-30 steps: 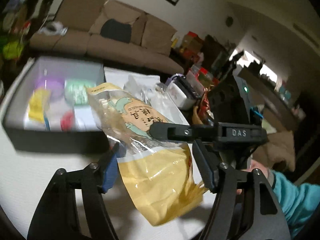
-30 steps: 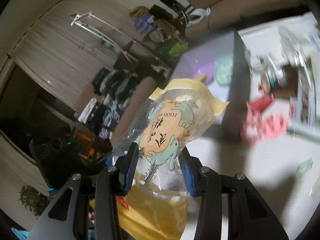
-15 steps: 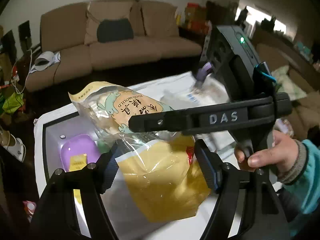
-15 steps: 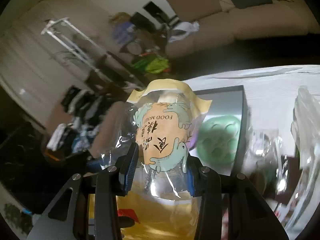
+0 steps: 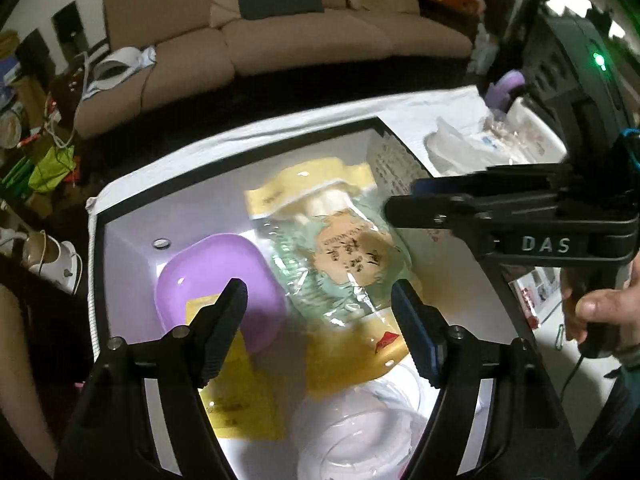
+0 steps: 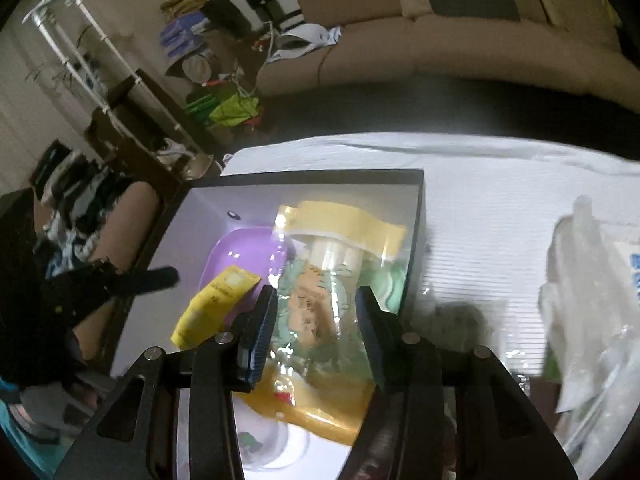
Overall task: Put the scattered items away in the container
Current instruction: 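Move both tools away from the box back over the table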
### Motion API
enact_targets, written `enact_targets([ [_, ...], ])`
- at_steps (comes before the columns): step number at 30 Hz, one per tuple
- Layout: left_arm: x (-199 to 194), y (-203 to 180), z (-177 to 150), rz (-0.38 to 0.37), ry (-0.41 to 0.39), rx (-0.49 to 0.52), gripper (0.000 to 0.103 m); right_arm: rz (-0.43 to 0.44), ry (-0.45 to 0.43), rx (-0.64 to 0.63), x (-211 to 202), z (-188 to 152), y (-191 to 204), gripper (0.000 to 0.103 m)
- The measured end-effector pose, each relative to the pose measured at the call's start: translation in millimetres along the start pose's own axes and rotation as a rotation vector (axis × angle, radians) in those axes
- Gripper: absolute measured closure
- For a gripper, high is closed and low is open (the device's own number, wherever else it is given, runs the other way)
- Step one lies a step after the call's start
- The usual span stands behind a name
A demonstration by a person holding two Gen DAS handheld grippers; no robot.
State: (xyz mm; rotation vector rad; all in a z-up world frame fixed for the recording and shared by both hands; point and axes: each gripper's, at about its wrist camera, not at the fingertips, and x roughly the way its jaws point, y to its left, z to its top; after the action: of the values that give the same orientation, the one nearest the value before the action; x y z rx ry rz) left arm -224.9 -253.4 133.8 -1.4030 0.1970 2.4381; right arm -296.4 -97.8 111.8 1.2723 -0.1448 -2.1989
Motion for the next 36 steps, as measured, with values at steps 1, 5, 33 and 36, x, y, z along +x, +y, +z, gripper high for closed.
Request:
enact_targets([
  [1,-2.9,4.9,-2.0,0.004,0.0,-0.022,0.028,-0.003,0.002,0.0,-3.3,-1.8,0.6,0.059],
  [5,-29.9,7.8,-6.9,-0.013,-0.036,-0.085,0.028,-0.007,0.005,0.001,-25.8,-12.0,1.7,0.055],
  [33,-202.6,-107.6,-109.5,0.068,-0.219,-0.284,0.0,-0.105,-0.108,-0.164,-191.1,-132.7,70.2,0.0],
  [36,-205.6,-126.2,-119.4,0.078,-0.227,-0.304,0.0,-0.103,-0.118,-0.161,-207.2,-144.5,66.8,0.0],
])
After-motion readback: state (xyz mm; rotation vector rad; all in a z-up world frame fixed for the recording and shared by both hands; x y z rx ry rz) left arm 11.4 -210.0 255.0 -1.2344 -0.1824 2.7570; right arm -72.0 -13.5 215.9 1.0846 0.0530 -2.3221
